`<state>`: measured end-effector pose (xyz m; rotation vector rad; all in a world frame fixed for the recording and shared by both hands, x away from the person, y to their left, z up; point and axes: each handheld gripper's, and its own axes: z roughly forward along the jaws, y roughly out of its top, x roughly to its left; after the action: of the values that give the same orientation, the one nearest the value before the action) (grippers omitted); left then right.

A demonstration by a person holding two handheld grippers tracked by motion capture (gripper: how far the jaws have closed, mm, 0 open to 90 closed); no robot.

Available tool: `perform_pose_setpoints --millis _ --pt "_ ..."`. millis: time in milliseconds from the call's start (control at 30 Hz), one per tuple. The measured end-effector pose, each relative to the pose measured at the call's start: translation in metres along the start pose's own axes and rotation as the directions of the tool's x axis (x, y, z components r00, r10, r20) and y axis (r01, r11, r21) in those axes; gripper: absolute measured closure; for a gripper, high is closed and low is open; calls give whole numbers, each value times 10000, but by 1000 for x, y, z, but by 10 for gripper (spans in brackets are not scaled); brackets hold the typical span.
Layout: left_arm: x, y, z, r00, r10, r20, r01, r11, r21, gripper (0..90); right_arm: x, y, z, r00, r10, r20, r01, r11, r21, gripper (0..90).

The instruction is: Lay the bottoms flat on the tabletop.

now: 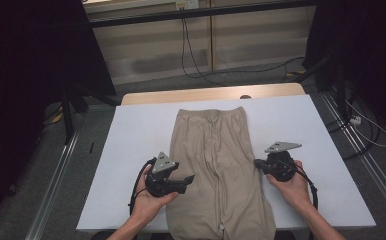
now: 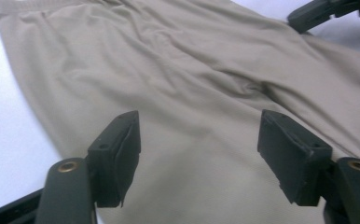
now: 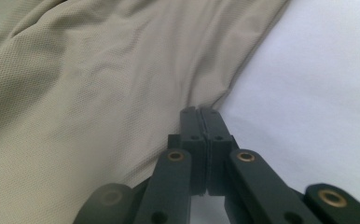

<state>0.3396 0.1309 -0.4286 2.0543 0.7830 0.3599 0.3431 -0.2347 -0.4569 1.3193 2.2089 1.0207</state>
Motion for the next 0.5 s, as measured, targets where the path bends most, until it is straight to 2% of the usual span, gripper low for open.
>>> perform_pose_setpoints --millis 233,367,500 --pt "7 -4 -5 9996 -196 -199 193 9997 -149 271 -8 -5 -6 9994 160 307 -164 9998 128 880" --pt "8 -4 -5 9995 -232 -224 227 9995 -207 248 -14 -7 -9 9981 357 500 -363 9993 109 798" --pt "8 -4 -7 9990 -136 -419 121 9993 -357 207 -16 -6 -15 9981 592 182 -585 9976 -379 702"
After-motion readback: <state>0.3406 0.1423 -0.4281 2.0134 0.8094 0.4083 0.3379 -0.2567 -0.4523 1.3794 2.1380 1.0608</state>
